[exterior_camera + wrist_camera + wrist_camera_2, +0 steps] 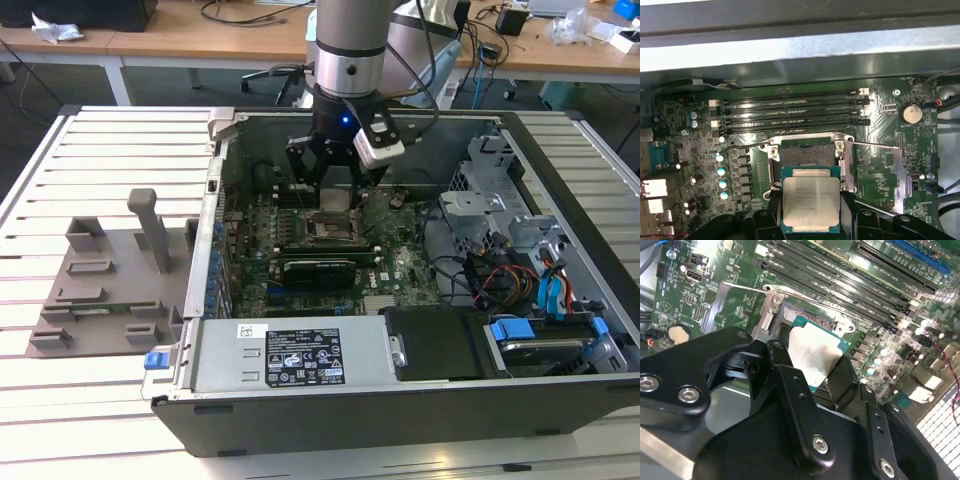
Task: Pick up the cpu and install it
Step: 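Place the cpu into insertion slot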
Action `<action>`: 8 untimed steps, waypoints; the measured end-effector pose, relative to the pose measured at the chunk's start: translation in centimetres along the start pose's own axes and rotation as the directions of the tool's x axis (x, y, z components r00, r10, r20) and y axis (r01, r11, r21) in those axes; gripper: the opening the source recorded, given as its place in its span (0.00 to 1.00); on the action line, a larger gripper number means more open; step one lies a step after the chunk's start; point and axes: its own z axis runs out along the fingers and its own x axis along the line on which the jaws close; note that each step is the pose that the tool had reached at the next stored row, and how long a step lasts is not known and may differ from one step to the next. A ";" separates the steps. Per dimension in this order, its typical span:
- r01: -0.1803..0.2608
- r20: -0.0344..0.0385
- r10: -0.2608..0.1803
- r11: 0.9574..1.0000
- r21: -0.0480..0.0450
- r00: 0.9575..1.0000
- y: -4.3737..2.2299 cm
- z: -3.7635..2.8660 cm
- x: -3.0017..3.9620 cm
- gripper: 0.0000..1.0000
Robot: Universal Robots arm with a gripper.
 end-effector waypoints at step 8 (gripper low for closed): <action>-0.142 -0.011 0.142 0.990 0.003 0.990 0.00 0.05 0.00 0.55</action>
